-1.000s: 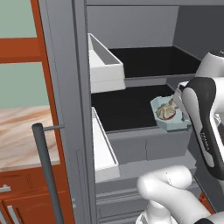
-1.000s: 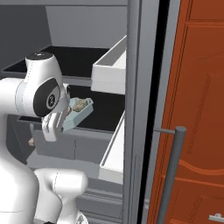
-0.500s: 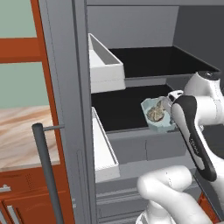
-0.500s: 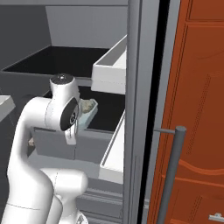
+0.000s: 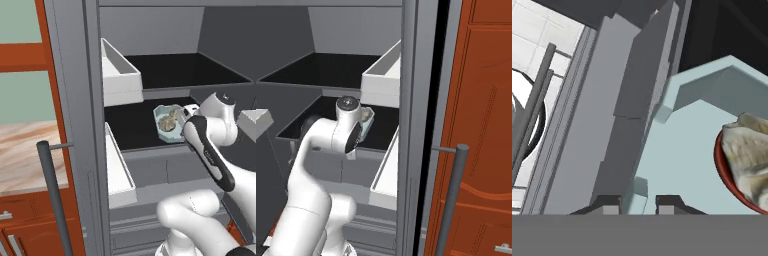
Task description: Place two dumplings into each of the tupperware containers and then place the containers in the fridge.
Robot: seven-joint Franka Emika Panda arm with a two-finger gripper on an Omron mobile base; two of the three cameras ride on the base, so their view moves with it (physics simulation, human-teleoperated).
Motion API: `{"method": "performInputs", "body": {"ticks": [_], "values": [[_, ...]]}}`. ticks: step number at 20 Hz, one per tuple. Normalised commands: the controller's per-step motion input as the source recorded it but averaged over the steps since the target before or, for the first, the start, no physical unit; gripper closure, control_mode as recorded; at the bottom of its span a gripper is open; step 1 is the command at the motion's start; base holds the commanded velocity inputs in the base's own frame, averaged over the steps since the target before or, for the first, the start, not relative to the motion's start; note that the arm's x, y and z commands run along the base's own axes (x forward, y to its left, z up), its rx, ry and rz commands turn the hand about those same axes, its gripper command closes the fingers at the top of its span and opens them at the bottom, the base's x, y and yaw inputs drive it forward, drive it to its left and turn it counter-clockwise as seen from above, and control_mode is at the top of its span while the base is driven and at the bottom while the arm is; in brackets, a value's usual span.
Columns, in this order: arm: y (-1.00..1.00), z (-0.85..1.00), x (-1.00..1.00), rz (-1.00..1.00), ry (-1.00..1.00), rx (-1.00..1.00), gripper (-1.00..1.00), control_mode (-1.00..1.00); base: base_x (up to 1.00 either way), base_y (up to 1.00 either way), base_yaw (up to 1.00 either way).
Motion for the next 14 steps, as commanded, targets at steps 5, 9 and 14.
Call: {"method": "performInputs", "body": {"ticks": [5,9,14], "values": [[0.00,-0.41,0.81,0.03,0.00,0.02,1.00,-1.00,0.00,0.00,0.00],[0.00,-0.47,0.74,0.00,0.00,0.02,1.00,-1.00,0.00,0.00,0.00],[0.00,-0.21,0.59,0.00,-0.03,0.00,1.00,-1.00,0.00,0.00,0.00]]}}
